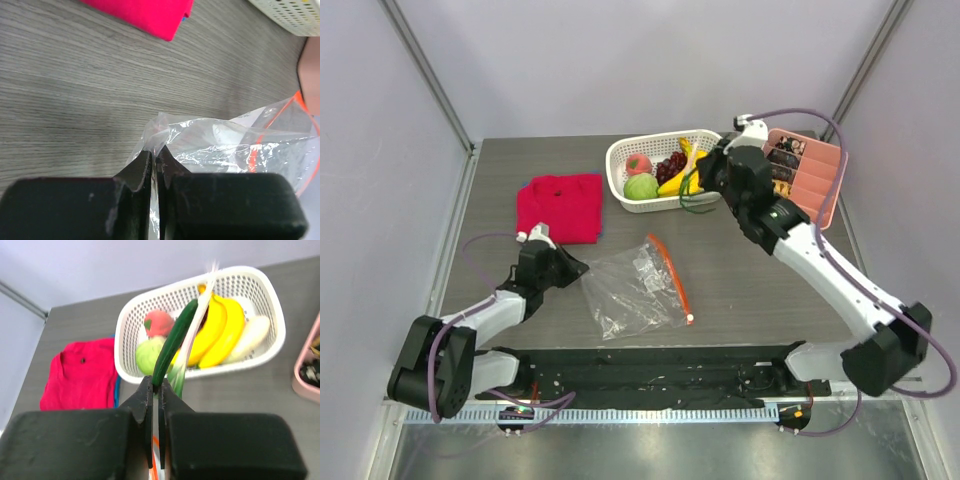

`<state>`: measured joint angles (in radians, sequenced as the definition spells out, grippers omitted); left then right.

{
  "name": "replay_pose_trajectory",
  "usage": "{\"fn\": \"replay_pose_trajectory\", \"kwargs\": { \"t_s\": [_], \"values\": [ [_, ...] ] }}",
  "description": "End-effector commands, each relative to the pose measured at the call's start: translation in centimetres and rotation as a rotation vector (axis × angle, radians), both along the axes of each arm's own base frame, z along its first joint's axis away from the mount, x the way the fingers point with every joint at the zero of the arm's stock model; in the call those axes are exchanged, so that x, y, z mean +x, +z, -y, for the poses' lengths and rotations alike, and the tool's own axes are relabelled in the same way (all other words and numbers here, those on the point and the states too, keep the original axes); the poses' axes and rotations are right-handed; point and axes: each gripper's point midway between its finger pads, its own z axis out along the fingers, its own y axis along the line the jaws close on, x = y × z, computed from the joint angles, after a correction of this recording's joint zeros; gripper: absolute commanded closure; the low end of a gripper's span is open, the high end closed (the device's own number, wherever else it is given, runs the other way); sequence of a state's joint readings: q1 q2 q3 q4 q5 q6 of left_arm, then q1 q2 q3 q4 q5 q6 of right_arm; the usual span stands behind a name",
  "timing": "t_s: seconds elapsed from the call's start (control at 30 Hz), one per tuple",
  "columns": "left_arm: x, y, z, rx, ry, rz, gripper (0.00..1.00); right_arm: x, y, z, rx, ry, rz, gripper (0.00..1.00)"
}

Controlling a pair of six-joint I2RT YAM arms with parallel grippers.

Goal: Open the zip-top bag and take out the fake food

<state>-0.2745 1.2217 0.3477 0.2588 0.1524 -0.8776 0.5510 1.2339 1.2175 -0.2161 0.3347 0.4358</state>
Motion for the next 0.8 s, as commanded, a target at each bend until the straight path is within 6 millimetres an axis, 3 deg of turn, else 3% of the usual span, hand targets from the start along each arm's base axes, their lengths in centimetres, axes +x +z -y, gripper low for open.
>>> {"fn": "replay_pose_trajectory", "kwargs": {
  "t_s": [0.0,0.03,0.07,0.1,0.17,0.33,0.4,0.43,0.57,0.77],
  "values": [
    [0.6,2.5,0.3,-0.011,-0.020,0.068,0.95,5.9,2.5,-1.1,0.035,-0.033,0.125,0.99],
    [0.6,2.6,0.3,-0.009,-0.023,0.069,0.95,7.2,3.9,-1.5,0.057,-0.039,0.165,0.99],
    [0.5,2.7,0.4,-0.007,-0.028,0.072,0.95,8.3,3.8,-1.6,0.062,-0.048,0.164,0.99],
    [0.5,2.7,0.4,-0.003,-0.032,0.073,0.95,10.3,1.7,-1.8,0.046,-0.059,0.125,0.99],
    [0.5,2.8,0.6,0.006,-0.040,0.072,0.95,12.1,2.4,-2.3,0.075,-0.056,0.140,0.99],
    [0.6,2.9,1.2,0.009,-0.063,0.071,0.96,17.4,-0.9,-3.3,0.117,-0.091,0.091,0.99],
    [0.7,2.8,1.7,0.010,-0.080,0.069,0.96,18.4,-1.1,-3.7,0.147,-0.100,0.089,0.99],
    [0.9,2.9,1.7,0.011,-0.081,0.071,0.96,19.1,-3.0,-4.2,0.141,-0.101,0.054,0.99],
    [1.3,3.4,2.3,0.013,-0.098,0.083,0.97,19.7,-5.5,-4.1,0.207,-0.165,-0.014,0.99],
    [1.5,3.4,2.7,0.024,-0.109,0.084,0.96,18.9,-10.5,-4.1,0.394,-0.269,-0.131,0.99]
  ]
}}
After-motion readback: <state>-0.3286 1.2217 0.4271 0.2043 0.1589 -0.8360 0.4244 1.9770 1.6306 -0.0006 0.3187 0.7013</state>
